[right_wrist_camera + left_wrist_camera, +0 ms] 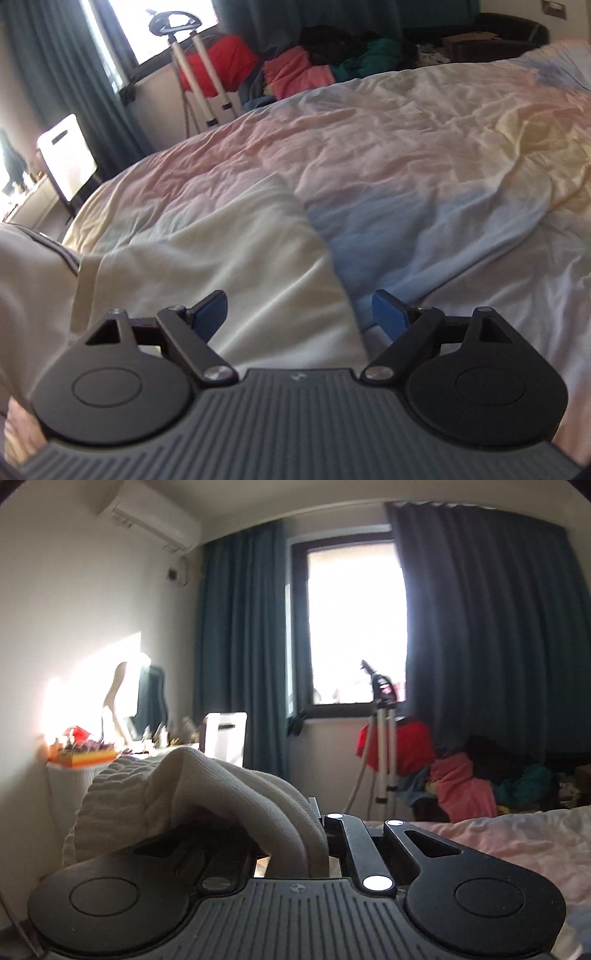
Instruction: Fold clothes
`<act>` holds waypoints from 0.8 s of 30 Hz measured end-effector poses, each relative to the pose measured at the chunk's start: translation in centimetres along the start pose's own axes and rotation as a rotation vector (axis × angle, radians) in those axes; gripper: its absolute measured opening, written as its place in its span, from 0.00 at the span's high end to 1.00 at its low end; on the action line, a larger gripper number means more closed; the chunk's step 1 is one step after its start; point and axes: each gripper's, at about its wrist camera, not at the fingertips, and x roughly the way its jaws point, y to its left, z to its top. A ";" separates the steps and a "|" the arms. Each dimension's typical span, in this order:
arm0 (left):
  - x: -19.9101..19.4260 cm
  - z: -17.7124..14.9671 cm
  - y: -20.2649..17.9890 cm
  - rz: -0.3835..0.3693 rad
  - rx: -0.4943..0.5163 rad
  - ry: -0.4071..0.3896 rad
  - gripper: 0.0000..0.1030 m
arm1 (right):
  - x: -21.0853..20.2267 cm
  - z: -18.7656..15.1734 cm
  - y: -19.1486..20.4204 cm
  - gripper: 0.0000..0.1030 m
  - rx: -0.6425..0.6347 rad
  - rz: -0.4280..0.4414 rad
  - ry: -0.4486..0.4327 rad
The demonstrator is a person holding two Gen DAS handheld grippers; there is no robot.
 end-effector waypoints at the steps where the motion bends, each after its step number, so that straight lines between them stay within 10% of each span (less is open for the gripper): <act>1: -0.5 -0.2 -3.2 -0.032 0.060 -0.032 0.92 | -0.2 0.6 -1.1 0.16 0.041 -0.012 -0.016; 4: -2.0 -2.6 -11.6 -0.130 0.242 -0.076 0.92 | -0.5 2.2 -4.6 0.16 0.167 -0.061 -0.049; 11: -0.1 -13.8 -23.3 -0.346 0.553 0.180 0.91 | -0.6 2.5 -11.1 0.16 0.443 -0.071 -0.064; 15: 0.6 -14.6 -23.7 -0.372 0.596 0.212 0.84 | -0.1 2.4 -10.9 0.16 0.441 -0.024 -0.052; 19: 1.6 -13.1 -22.0 -0.442 0.610 0.270 0.44 | 0.9 2.6 -9.6 0.16 0.413 0.104 -0.022; 24: -0.4 -12.7 -14.0 -0.521 0.702 0.258 0.26 | 2.1 1.9 -8.6 0.16 0.458 0.239 0.056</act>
